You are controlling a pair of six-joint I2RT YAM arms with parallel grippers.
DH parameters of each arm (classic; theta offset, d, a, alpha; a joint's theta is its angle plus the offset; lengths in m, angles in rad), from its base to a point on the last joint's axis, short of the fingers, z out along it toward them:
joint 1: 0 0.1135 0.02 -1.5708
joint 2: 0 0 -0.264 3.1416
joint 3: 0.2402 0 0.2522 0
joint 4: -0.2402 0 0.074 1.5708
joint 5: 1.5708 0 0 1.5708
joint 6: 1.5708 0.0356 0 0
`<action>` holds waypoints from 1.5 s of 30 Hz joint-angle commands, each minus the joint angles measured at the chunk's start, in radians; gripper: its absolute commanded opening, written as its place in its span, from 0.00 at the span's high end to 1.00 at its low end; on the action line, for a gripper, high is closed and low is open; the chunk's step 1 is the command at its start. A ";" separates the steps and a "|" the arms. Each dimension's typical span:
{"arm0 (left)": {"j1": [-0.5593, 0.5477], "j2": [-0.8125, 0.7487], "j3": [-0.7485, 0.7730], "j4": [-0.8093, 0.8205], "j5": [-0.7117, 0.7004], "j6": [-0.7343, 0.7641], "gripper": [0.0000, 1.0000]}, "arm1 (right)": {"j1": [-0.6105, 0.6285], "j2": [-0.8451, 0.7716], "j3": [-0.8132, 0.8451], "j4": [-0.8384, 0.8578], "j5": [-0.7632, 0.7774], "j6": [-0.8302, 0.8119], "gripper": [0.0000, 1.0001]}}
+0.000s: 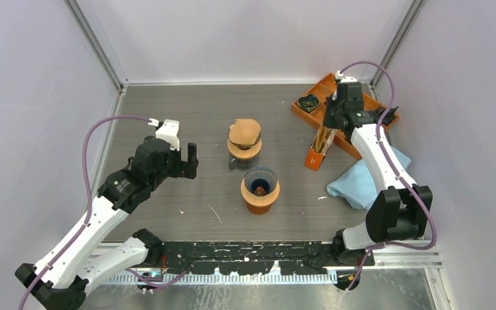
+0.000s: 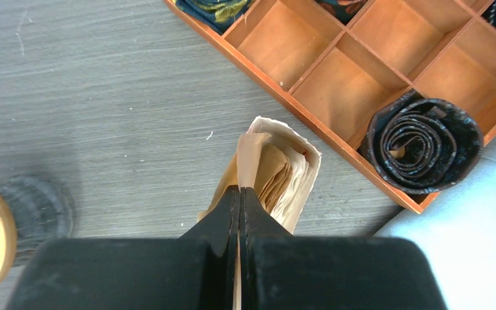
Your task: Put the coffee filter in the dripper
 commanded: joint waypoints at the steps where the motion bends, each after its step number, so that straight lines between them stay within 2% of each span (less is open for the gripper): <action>1: 0.003 0.021 0.103 -0.052 0.090 0.005 0.01 | -0.005 -0.065 0.091 -0.096 -0.005 0.045 0.99; 7: 0.003 0.064 0.193 -0.119 0.177 -0.011 0.01 | 0.007 -0.113 0.156 -0.194 -0.037 0.076 0.99; 12: 0.003 0.121 0.278 -0.151 0.258 -0.045 0.05 | 0.052 -0.156 0.208 -0.261 -0.032 0.099 0.99; 21: -0.006 0.155 0.355 -0.168 0.339 -0.154 0.08 | 0.184 -0.207 0.286 -0.352 -0.025 0.155 0.99; 26: -0.050 0.162 0.373 -0.112 0.361 -0.247 0.09 | 0.279 -0.230 0.309 -0.358 -0.043 0.224 0.99; 30: -0.109 0.166 0.377 -0.062 0.338 -0.304 0.10 | 0.355 -0.240 0.330 -0.364 -0.059 0.275 0.99; 40: -0.346 0.220 0.411 0.029 0.080 -0.373 0.12 | 0.536 -0.223 0.388 -0.392 -0.050 0.362 0.99; 45: -0.386 0.268 0.441 0.073 0.051 -0.389 0.11 | 0.604 -0.208 0.402 -0.409 -0.026 0.401 0.99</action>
